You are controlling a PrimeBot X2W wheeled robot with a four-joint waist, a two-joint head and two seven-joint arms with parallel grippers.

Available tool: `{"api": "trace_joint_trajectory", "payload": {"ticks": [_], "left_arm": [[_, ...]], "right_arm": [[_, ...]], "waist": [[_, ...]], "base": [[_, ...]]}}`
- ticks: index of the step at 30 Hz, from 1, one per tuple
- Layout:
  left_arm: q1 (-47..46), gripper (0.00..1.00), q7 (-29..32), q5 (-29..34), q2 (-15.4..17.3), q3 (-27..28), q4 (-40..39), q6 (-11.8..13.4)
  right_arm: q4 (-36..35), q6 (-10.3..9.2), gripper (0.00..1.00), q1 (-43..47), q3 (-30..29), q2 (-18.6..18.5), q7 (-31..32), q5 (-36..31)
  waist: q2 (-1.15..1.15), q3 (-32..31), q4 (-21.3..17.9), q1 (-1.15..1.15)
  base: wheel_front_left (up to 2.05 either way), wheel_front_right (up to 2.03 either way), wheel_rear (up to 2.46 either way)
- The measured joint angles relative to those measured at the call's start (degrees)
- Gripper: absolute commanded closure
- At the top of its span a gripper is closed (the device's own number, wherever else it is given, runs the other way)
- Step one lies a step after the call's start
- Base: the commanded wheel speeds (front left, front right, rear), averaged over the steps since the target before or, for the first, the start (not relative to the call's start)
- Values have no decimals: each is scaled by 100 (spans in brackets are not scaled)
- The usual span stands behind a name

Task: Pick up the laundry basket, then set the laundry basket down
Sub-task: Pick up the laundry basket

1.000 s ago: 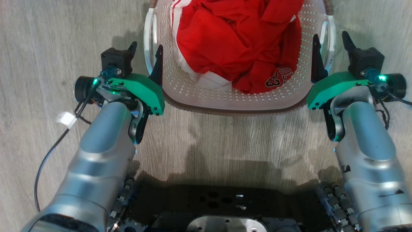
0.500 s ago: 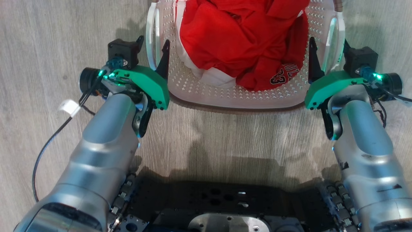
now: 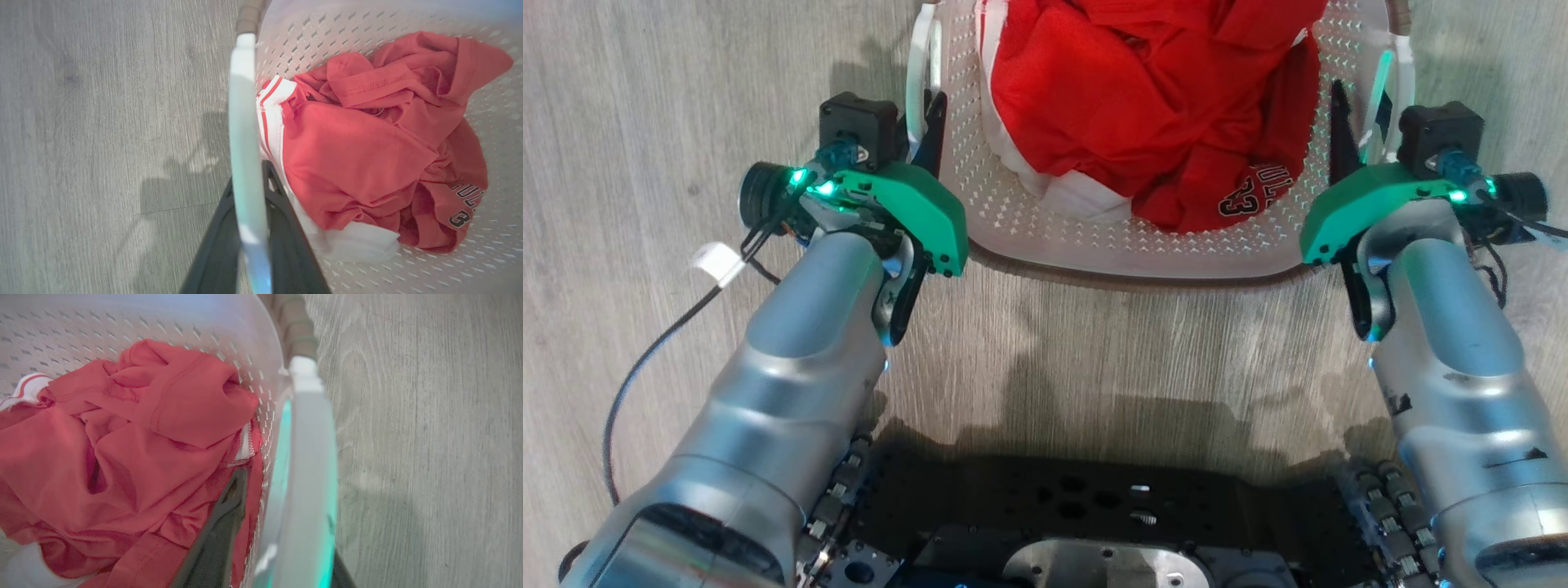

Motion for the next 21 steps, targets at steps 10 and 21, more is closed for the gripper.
{"api": "trace_joint_trajectory", "payload": {"ticks": [10, 21], "left_arm": [[36, 100, 20, -215, 13, -300, 74, 63], [319, 100, 29, -487, 12, -513, 256, 71]], "right_arm": [[336, 0, 100, -93, 58, -8, -15, 203], [899, 0, 100, -86, 268, -5, -15, 433]], "waist": [[0, -199, 2, 0], [0, -658, -55, 0]], "base": [[0, 0, 0], [0, 0, 0]]}}
